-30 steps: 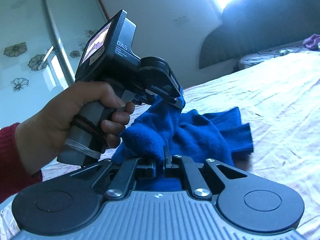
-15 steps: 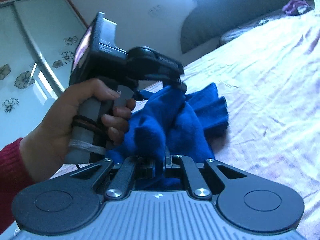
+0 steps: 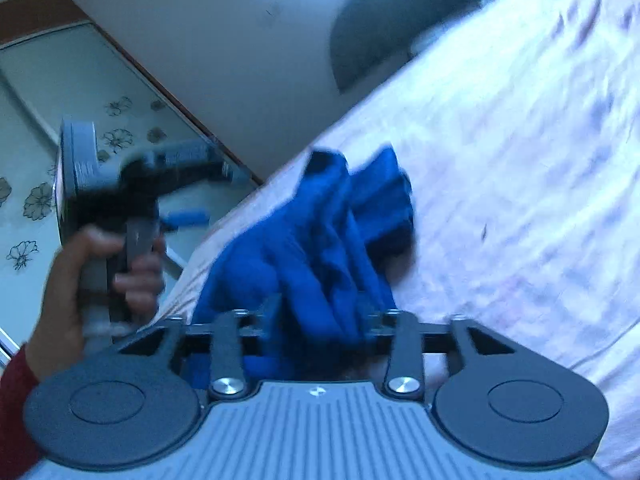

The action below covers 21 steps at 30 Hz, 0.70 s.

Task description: Fold small clothes

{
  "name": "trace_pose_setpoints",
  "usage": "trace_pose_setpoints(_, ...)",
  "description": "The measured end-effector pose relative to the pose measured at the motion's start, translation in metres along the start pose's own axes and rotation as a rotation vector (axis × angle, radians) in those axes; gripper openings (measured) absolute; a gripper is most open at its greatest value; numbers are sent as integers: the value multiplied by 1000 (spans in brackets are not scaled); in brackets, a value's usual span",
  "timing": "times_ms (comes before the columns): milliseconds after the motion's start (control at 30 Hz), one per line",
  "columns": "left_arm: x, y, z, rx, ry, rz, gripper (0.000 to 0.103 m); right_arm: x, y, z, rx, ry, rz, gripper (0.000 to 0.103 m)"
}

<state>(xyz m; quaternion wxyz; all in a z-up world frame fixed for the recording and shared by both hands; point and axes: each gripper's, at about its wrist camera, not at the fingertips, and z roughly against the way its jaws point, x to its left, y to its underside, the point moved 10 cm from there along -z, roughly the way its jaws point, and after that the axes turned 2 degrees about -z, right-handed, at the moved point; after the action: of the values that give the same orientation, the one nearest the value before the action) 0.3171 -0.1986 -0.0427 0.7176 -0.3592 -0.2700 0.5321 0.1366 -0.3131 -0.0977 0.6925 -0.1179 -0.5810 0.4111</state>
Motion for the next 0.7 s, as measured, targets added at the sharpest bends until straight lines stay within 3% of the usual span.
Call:
trace_pose_setpoints(33,8,4,4,-3,3,15,84,5,-6,5,-24,2,36,63)
trace_pose_setpoints(133,25,17,14,-6,-8,18,84,22,-37,6,-70,38,178,64)
trace_pose_setpoints(267,30,36,22,1,-2,-24,85,24,-78,-33,-34,55,235,67)
trace_pose_setpoints(433,31,57,29,-1,-10,-82,85,3,-94,-112,157,2,150,67)
trace_pose_setpoints(567,32,66,31,-15,-17,-104,86,5,-90,-155,279,-40,169,65)
trace_pose_setpoints(600,32,68,30,-17,-18,-110,86,4,-89,-161,293,-36,178,63)
trace_pose_setpoints(667,32,70,28,-19,-19,-111,87,4,-86,-169,304,-8,210,21)
trace_pose_setpoints(700,32,71,27,-18,-18,-107,88,4,-84,-173,311,11,232,19)
